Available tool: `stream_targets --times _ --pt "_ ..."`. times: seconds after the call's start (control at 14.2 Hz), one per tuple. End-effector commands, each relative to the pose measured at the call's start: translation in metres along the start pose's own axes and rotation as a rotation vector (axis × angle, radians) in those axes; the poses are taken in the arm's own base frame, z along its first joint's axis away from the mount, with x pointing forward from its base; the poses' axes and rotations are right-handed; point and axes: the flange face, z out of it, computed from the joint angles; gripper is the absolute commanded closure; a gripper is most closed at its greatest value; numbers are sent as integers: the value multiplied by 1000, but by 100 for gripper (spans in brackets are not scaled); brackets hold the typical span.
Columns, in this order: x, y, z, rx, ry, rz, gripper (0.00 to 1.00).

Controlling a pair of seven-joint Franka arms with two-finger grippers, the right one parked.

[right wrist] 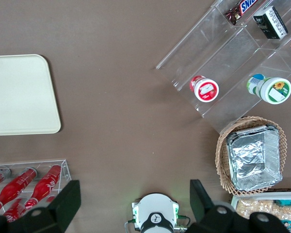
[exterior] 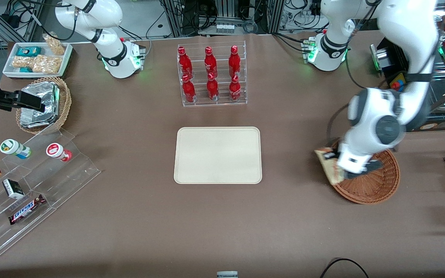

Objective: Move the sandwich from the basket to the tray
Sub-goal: 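Lift the sandwich and carry it over the cream tray, then lower the sandwich onto the tray and open the left gripper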

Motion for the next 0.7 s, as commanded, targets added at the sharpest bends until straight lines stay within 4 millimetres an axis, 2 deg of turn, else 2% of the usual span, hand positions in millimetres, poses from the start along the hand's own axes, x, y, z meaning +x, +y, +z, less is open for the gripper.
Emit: stream_targets --times 0.0,0.07,0.21,0.28,0.35,0.49,0.63 --pt "-43 81 -2 8 16 102 87" --pt "-50 108 0 5 22 96 87" --pt "-73 177 9 -7 38 76 86" --pt "-78 202 14 -16 42 57 86" --pt "-82 221 21 -19 45 47 86" --pt "-106 251 38 -7 39 68 86" --pt "-102 259 49 -10 32 64 85"
